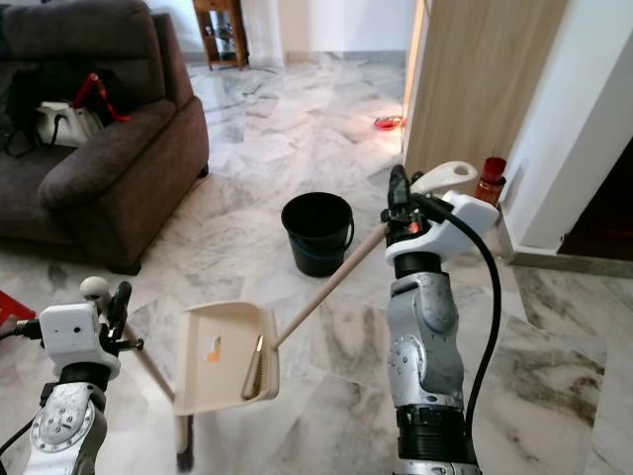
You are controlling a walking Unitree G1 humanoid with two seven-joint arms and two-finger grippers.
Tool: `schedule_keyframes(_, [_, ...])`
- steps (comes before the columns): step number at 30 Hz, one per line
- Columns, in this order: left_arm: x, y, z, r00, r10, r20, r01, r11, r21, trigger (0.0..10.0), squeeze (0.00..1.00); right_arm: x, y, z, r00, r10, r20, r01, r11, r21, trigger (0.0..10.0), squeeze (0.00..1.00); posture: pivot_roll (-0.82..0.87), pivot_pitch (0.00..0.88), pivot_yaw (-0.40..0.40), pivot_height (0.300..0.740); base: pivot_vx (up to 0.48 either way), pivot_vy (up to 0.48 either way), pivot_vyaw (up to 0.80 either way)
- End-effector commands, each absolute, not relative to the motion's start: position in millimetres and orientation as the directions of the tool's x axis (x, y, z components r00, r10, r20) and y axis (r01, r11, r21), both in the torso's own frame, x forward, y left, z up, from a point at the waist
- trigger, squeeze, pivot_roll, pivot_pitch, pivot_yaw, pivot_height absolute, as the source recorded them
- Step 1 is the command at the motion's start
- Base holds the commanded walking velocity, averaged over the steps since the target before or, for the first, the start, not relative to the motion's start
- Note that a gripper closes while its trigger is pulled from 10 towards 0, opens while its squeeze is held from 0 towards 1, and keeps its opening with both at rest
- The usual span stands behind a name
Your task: Sweep floor
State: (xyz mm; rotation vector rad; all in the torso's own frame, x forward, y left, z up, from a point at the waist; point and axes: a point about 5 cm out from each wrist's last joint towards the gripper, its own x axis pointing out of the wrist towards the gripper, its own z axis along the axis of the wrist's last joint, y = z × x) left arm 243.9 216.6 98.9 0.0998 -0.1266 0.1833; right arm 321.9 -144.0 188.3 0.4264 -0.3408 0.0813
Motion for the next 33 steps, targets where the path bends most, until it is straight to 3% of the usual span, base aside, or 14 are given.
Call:
schedule_keyframes(1, [247.8,212.2,110.8,0.970,0.155,0.189,-0.171,0.983,0.071,10.0,0.00,322.5,-141.3,200.9,0.922,-0.006,0.388,-0.181,0.878,0.443,10.0,0.00,0.11,0.008,0.065,0.740,0.266,0.000,0.00])
schedule_keyframes(9, [247.7,211.6,110.4,0.969,0.158,0.190,-0.173,0.982,0.069,10.0,0.00,325.0,-138.9,198.1,0.932,0.009,0.361,-0.193,0.858,0.475,10.0,0.00,0.10,0.007,0.062,0.740,0.279,0.000,-0.30])
schedule_keyframes(33, [249.2,210.9,110.2,0.969,0.159,0.191,-0.175,0.982,0.071,10.0,0.00,323.4,-132.5,204.0,0.919,0.021,0.395,-0.215,0.864,0.455,10.0,0.00,0.11,0.001,0.059,0.740,0.372,0.000,0.03])
